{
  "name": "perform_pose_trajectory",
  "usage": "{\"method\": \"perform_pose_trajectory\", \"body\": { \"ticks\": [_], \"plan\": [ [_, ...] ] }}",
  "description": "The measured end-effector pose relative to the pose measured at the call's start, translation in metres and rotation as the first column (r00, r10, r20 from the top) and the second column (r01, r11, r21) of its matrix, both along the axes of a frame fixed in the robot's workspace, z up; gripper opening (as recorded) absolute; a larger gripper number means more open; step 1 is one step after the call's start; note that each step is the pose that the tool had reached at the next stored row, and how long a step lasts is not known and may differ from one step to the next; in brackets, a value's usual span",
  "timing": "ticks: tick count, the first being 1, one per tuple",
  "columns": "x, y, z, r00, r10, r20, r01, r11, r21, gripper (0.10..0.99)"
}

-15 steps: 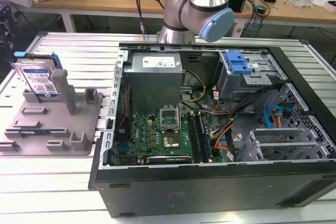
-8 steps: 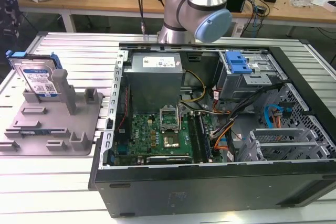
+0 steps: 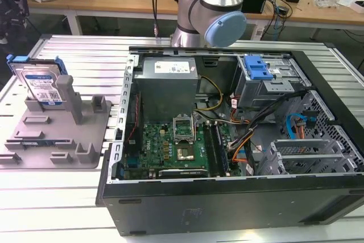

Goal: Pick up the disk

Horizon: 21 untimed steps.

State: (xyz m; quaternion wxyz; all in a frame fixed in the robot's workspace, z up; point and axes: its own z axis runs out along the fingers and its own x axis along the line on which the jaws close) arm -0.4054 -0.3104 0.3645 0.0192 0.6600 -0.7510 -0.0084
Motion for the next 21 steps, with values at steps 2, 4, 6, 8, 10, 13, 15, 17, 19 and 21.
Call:
{"method": "perform_pose_trajectory", "body": {
  "ticks": [2,4,6,8,10,13,15,17,19,21],
  "plan": [
    [-0.0005,0.0001,0.0,1.0,0.002,0.0,-0.002,1.0,0.0,0.541],
    [-0.0005,0.0001,0.0,0.9995,0.031,0.0001,-0.031,0.9995,0.0,0.541],
    [-0.0005,0.0001,0.0,0.9978,0.066,0.0002,-0.066,0.9978,0.0,0.541],
    [-0.0012,0.0003,-0.0004,0.996,0.089,0.0001,-0.089,0.996,0.0,0.541],
    [-0.0048,0.0003,-0.0018,0.9952,0.098,0.0002,-0.098,0.9952,0.0,0.541],
    [-0.0086,0.0002,-0.0044,0.9938,0.111,0.0004,-0.111,0.9938,0.0,0.541],
    [-0.0088,0.0002,-0.0045,0.9932,0.116,0.0001,-0.116,0.9932,0.0,0.541],
    [-0.0089,0.0002,-0.0047,0.9932,0.116,0.0004,-0.116,0.9932,0.0,0.541],
    [-0.0089,0.0002,-0.0047,0.9932,0.116,0.0004,-0.116,0.9932,0.0,0.541],
    [-0.0089,-0.0002,-0.005,0.9932,0.116,0.0003,-0.116,0.9932,0.0,0.541]
  ]
}}
